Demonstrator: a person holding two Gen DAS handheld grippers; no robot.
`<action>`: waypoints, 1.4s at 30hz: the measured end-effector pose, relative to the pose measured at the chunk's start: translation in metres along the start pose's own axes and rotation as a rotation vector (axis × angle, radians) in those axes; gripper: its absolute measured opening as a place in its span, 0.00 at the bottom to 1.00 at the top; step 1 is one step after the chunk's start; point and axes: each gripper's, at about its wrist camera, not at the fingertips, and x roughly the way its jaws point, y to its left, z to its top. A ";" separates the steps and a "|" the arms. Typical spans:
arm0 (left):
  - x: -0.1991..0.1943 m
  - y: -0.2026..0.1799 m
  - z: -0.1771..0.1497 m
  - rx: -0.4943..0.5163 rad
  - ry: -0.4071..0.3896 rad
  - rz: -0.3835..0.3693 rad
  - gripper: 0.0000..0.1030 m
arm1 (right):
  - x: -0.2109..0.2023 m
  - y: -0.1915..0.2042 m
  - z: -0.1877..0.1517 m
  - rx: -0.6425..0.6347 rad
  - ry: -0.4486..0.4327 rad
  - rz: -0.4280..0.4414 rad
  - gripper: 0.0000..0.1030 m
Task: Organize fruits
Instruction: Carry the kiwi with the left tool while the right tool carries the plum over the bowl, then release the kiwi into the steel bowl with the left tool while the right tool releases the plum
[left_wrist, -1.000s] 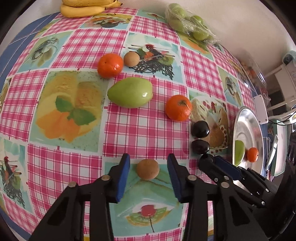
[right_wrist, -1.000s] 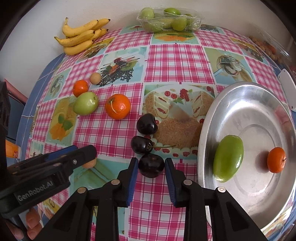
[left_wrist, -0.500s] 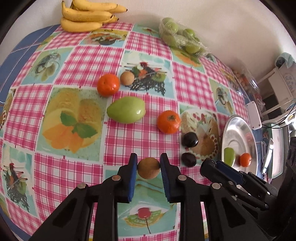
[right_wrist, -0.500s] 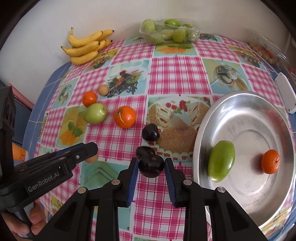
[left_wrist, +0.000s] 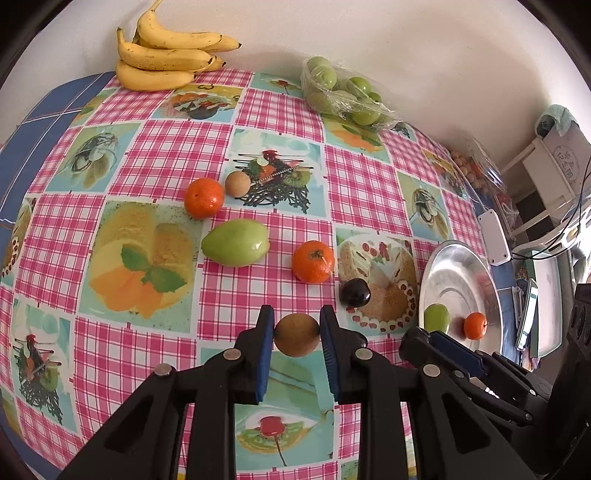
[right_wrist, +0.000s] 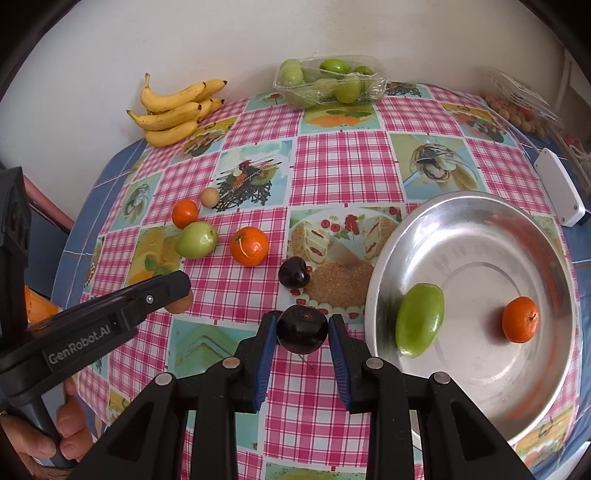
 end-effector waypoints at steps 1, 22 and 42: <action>0.000 -0.002 0.000 0.007 -0.001 0.000 0.25 | -0.002 -0.002 0.000 0.007 -0.005 0.003 0.30; 0.022 -0.122 -0.040 0.275 0.063 -0.075 0.25 | -0.027 -0.110 -0.020 0.243 -0.016 -0.104 0.30; 0.060 -0.172 -0.067 0.380 0.141 -0.055 0.26 | -0.016 -0.146 -0.039 0.325 0.058 -0.133 0.31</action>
